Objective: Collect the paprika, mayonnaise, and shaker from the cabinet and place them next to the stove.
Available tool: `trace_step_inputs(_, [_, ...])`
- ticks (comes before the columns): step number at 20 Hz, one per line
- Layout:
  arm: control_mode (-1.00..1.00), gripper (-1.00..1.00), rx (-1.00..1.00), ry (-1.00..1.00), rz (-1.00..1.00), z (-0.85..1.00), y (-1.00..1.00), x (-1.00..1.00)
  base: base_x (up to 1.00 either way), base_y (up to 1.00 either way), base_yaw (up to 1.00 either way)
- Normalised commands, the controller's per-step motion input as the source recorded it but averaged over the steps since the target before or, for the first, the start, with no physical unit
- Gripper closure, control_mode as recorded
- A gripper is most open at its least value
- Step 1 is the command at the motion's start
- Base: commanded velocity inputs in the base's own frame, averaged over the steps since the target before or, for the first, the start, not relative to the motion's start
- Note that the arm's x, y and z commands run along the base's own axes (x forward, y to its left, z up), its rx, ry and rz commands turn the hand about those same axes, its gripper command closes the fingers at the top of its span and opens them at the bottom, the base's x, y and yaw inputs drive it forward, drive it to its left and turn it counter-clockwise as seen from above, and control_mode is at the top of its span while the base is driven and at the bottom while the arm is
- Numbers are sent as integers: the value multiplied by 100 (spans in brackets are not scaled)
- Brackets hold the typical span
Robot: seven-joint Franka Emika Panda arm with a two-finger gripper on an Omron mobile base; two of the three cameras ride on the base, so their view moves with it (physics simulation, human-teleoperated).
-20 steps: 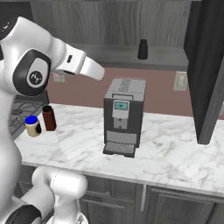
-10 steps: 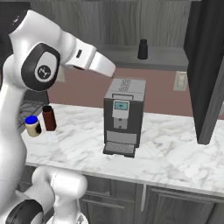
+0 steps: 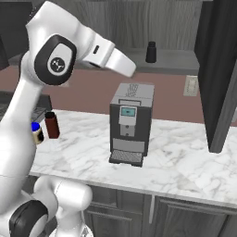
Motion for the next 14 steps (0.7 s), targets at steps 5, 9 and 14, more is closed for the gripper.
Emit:
trace_step_inputs(5, [-100,-100,0,3,-6,15,-13,30,0,0,0])
trace_step_inputs(9, [-100,-100,5,0,2,1,2,43,0,0,0])
trace_step_inputs(14, [-100,-100,11,-5,12,-7,18,36,0,0,0])
